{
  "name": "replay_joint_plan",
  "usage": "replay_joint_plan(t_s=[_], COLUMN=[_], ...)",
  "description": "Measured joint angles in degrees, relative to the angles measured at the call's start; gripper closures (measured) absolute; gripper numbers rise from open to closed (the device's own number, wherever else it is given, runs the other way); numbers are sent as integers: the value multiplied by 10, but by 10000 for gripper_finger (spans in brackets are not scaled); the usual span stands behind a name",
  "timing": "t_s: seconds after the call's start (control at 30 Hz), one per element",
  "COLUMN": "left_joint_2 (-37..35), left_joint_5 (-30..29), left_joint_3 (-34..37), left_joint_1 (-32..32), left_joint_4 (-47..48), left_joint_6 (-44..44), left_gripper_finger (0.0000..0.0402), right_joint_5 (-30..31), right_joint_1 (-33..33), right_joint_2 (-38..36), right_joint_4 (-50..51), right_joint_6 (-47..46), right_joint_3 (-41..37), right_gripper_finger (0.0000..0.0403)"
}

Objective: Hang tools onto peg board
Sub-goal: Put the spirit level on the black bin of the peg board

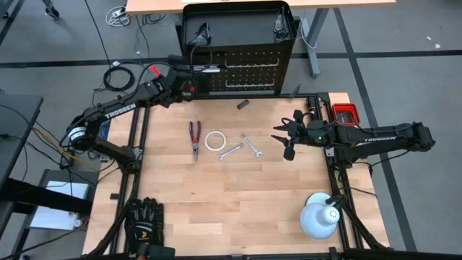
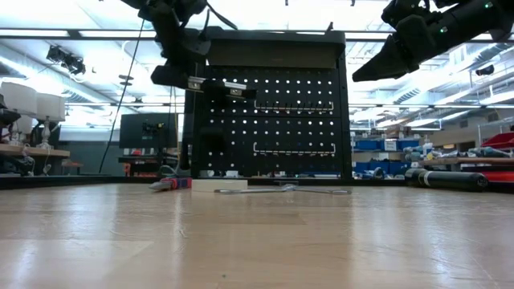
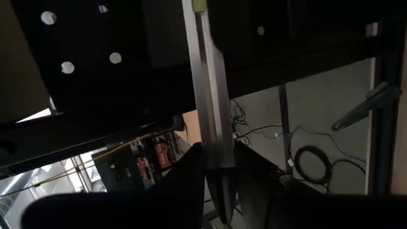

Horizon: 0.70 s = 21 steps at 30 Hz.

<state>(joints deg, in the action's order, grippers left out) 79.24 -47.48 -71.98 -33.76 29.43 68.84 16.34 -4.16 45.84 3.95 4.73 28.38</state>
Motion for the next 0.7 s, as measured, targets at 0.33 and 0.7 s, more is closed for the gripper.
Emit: replay_joint_plan(t_s=[0.33,0.7], left_joint_2=[1,1], left_joint_5=[5,0], left_joint_3=[1,1], left_joint_1=[0,17], left_joint_4=[6,24], left_joint_6=[-6,-35], left_gripper_finger=[281,274], right_joint_5=[0,0], right_joint_1=[0,0], right_joint_2=[0,0], right_joint_4=[0,0], right_joint_6=[0,0], right_joint_3=[0,0], right_gripper_finger=[247,247])
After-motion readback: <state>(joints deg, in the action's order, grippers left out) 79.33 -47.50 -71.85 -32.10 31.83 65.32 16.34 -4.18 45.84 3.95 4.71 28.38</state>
